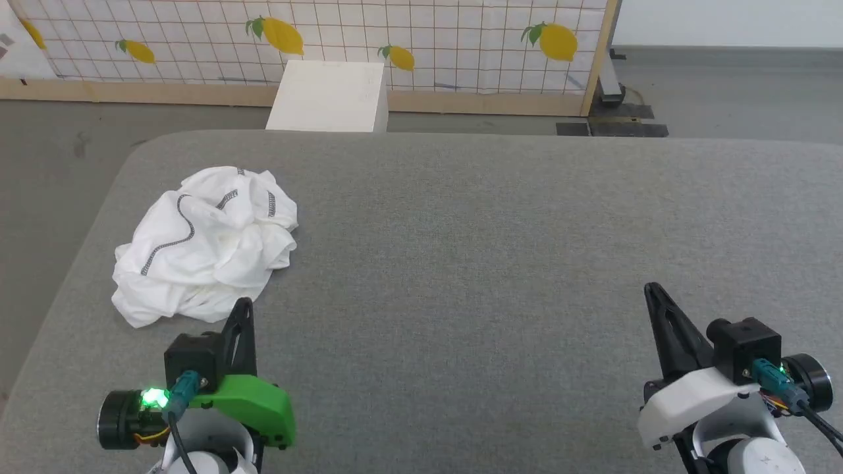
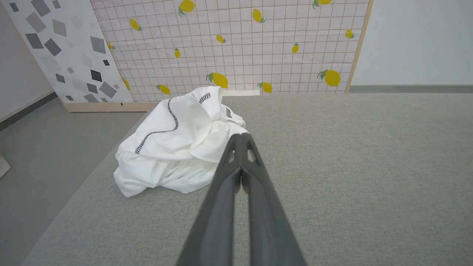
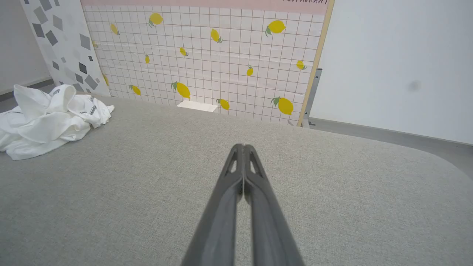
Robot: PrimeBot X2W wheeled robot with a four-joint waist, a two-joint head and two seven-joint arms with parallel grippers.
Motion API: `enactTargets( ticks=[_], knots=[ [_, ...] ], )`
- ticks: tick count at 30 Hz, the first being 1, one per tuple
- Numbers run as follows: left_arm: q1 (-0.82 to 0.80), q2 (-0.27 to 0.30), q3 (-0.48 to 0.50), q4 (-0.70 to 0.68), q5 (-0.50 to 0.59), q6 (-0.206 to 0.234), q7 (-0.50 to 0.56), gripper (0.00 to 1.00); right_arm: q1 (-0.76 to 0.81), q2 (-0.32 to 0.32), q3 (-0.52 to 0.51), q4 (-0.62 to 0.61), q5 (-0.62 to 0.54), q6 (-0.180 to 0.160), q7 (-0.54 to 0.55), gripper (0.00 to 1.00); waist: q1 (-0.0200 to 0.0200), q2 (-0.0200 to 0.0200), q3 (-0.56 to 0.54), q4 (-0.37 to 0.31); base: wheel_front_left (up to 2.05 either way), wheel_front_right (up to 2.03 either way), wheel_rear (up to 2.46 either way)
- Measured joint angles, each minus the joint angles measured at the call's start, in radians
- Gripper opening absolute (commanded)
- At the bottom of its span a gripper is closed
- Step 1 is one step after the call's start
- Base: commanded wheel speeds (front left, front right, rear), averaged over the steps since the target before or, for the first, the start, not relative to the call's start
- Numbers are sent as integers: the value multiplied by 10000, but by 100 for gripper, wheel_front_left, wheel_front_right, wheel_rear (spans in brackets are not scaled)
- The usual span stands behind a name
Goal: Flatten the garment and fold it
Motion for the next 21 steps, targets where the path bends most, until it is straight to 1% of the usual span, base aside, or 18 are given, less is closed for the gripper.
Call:
enactTargets(
  ticks=[21],
  knots=[
    [0, 0, 2, 0, 0, 0, 0, 0, 0, 0, 2, 0, 0, 0, 0, 0, 0, 0, 0, 0, 0, 0, 0]
  ],
)
